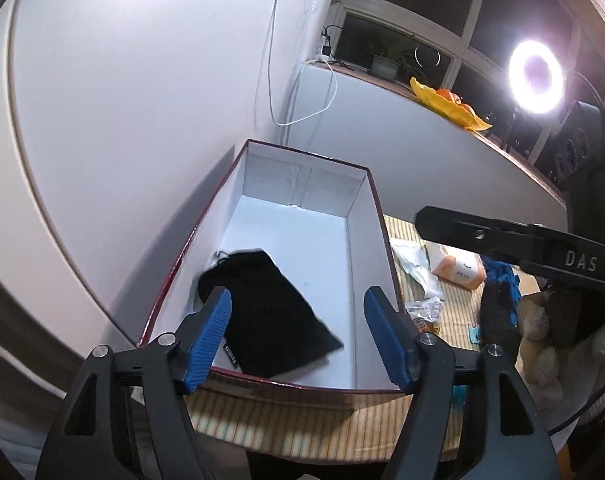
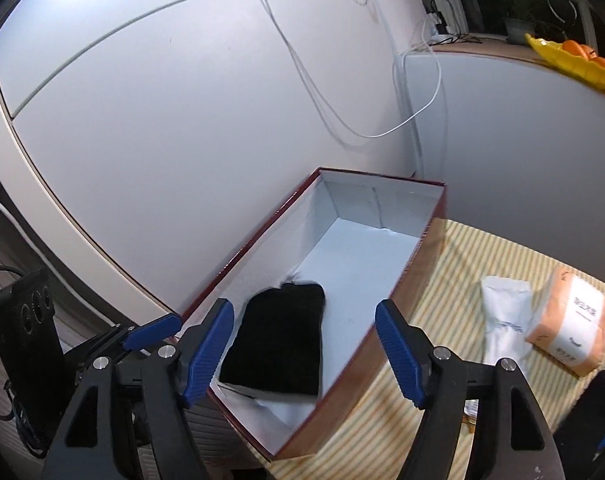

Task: Organize soft objects
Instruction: 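Lower the pouch into the shoebox and open the left gripper, then grasp the black knit glove with the left gripper and lift it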

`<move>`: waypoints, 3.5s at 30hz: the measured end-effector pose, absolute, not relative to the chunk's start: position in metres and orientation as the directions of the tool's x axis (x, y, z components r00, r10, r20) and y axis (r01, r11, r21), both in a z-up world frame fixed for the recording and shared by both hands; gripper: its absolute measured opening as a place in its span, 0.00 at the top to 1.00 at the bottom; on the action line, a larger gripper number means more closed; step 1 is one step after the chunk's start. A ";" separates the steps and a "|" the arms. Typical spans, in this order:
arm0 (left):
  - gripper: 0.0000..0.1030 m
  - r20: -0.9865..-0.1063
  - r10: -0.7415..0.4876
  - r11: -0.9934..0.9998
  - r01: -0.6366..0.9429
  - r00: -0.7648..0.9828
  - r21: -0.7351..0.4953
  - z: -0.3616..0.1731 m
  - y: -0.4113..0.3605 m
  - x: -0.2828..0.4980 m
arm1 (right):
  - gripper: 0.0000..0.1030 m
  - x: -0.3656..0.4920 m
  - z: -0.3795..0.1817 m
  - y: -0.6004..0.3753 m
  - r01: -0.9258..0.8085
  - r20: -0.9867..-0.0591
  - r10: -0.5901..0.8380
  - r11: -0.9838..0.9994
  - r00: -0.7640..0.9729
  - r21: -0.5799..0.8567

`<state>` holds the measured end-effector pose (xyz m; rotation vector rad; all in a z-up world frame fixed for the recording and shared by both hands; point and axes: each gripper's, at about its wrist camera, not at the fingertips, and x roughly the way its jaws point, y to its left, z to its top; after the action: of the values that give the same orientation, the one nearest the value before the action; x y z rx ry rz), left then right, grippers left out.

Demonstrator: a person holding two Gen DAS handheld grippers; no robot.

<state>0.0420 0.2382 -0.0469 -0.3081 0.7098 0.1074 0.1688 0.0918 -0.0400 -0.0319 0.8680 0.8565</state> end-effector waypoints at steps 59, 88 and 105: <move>0.35 -0.915 -0.291 0.923 0.334 0.280 -0.192 -0.125 -0.065 0.149 | 0.36 0.192 -0.158 -0.248 -0.159 -0.768 0.551 0.833 0.327 0.529; 0.88 -0.888 -0.334 0.914 0.340 0.316 -0.223 -0.125 -0.074 0.133 | 0.88 0.169 -0.140 -0.205 -0.287 -0.777 0.537 0.840 0.327 0.460; 0.88 -0.765 -0.452 0.881 0.362 0.459 -0.304 -0.064 -0.046 0.091 | 0.88 0.120 -0.058 -0.201 -0.385 -0.707 0.546 0.832 0.448 0.399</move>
<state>0.0912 -0.0465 -0.0642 -0.1027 0.9727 -0.5024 0.1200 -0.2009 -0.0585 0.1902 0.9436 0.5805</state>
